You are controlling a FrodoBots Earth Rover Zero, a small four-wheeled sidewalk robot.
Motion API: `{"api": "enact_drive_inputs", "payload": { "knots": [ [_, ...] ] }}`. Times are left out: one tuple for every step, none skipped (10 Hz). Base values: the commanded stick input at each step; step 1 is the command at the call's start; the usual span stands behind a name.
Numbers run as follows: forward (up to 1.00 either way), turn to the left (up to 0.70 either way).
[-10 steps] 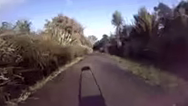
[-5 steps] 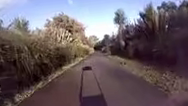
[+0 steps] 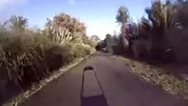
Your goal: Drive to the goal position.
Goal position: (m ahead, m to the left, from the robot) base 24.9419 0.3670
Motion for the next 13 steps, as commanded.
{"api": "enact_drive_inputs", "payload": {
  "knots": [
    [1.0,0.0],
    [1.0,0.0],
    [1.0,0.0],
    [1.0,0.0],
    [1.0,0.0],
    [1.0,0.0],
    [1.0,0.0],
    [1.0,0.0],
    [1.0,0.0],
    [1.0,0.0],
    [1.0,0.0],
    [1.0,0.0],
    [1.0,0.0]
  ]
}}
